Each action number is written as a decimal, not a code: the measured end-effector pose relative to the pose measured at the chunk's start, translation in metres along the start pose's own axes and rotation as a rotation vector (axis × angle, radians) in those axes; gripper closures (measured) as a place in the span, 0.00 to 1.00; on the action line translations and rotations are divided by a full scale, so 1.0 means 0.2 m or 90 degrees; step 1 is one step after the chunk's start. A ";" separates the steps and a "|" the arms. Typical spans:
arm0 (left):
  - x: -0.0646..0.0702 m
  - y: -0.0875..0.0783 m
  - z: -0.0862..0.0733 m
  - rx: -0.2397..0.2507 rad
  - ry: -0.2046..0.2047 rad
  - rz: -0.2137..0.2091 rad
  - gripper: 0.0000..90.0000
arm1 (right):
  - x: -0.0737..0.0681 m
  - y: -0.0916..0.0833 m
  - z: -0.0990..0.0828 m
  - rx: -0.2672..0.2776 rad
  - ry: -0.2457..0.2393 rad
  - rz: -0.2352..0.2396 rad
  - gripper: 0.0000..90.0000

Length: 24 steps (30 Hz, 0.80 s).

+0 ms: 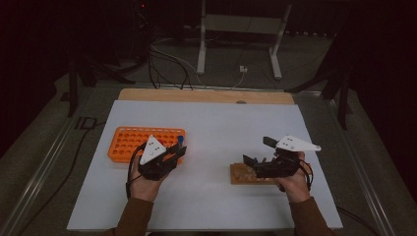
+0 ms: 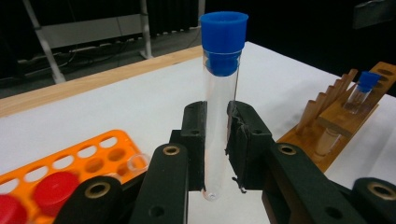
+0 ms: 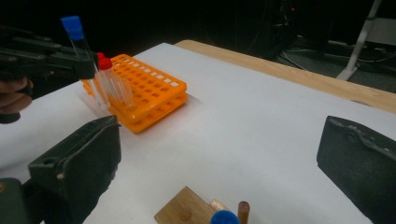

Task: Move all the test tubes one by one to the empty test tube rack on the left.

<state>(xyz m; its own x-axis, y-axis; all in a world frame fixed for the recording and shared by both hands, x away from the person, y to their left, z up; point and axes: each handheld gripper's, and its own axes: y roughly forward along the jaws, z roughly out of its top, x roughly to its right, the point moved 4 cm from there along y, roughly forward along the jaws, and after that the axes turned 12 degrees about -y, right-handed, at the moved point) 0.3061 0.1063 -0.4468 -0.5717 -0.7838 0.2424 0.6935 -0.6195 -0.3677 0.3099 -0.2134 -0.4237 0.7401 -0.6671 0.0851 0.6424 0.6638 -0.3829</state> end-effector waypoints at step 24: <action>-0.20 -0.17 -0.02 0.015 -0.021 0.071 0.86 | 0.04 -0.03 -0.05 -0.002 0.018 -0.021 0.00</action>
<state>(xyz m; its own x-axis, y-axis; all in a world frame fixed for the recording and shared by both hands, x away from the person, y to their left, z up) 0.3036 0.1594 -0.4472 -0.4753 -0.8489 0.2310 0.7624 -0.5285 -0.3734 0.3098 -0.2270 -0.4298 0.7127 -0.6978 0.0724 0.6657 0.6401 -0.3836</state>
